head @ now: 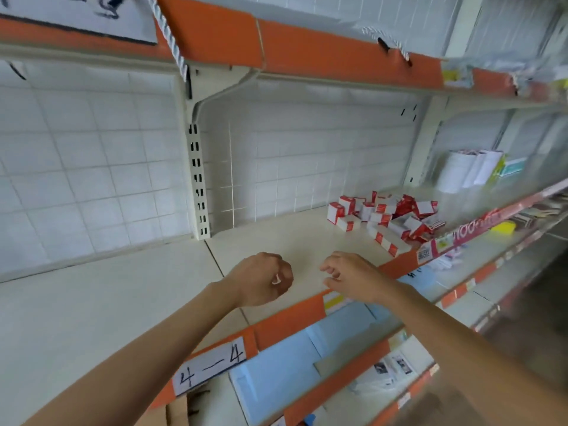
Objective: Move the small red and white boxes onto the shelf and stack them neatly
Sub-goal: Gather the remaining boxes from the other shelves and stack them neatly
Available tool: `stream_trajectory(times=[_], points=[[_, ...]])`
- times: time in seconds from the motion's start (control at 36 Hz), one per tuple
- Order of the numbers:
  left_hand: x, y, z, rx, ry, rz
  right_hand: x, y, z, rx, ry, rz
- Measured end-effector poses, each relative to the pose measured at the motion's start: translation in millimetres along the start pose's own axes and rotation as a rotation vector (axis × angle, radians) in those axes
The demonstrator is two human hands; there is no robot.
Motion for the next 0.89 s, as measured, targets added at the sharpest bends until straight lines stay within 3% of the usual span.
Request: stream_trajectory(times=[0.28, 0.61, 0.72, 0.89], points=[[11, -12, 96, 0.005, 0.058, -0.020, -94, 36, 91, -0.061, -0.070, 0.017], [-7, -39, 139, 0.018, 0.230, 0.025, -186, 35, 165, 0.101, 0.002, -0.152], [-20, -44, 144, -0.013, 0.305, 0.042, -198, 25, 172, 0.122, 0.066, -0.229], [-39, -57, 136, -0.048, 0.428, 0.071, -183, 19, 169, 0.255, 0.212, -0.139]])
Point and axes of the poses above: each hand's wrist, its own z-axis towards the middle knuckle, its own y-axis out of the back of the hand, x = y × z, the point moved 2 cm from there along z, towards the middle knuckle, and after that the axes turned 3 degrees about -x, right-handed, at the moved point
